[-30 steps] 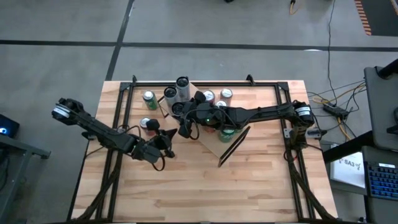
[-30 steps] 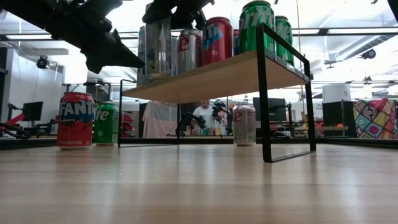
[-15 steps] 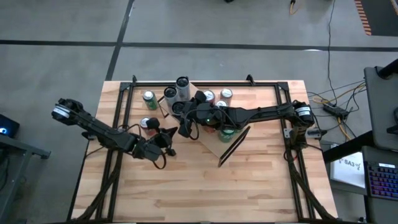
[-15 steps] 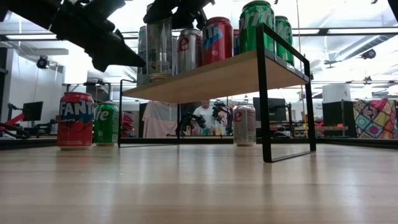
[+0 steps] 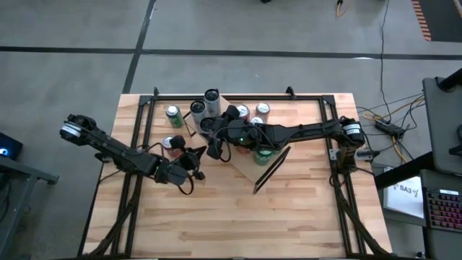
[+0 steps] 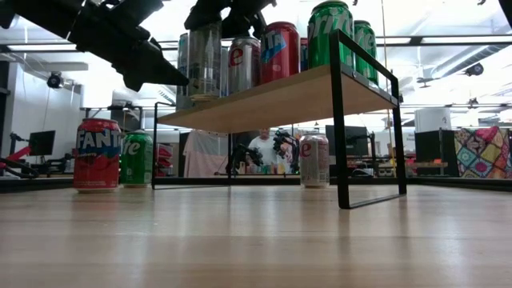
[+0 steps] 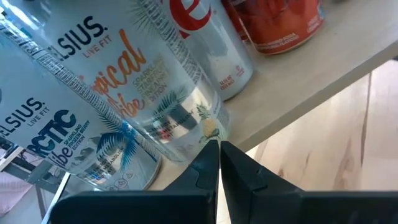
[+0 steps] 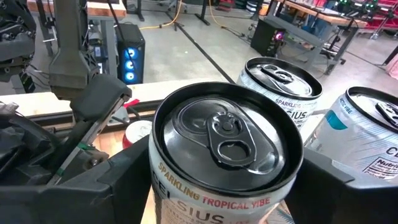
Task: Place canned beverage on shelf
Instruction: Put the yellow soda can on the shelf aligned with the blue soda can
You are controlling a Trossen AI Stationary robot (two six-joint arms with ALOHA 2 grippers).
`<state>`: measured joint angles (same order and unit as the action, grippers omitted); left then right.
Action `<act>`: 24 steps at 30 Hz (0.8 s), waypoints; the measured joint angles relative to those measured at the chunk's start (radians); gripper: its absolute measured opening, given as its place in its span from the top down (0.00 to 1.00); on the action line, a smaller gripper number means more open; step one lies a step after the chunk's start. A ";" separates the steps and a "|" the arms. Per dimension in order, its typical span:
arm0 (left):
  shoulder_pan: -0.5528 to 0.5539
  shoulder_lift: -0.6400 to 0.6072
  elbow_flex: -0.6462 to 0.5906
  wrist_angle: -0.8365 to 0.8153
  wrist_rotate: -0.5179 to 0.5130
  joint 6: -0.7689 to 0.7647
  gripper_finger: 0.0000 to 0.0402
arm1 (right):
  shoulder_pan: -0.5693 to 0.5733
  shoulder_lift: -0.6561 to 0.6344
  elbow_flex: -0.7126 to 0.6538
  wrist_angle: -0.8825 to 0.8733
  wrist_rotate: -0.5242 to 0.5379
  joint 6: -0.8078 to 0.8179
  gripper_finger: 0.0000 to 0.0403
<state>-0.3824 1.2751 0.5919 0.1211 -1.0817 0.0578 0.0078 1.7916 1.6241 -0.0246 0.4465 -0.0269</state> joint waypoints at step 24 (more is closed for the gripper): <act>0.021 0.000 -0.001 0.013 0.002 -0.019 1.00 | -0.007 0.000 -0.007 0.000 0.000 -0.002 0.29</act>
<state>-0.3613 1.2751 0.5907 0.1341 -1.0792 0.0385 0.0011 1.7916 1.6173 -0.0250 0.4465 -0.0286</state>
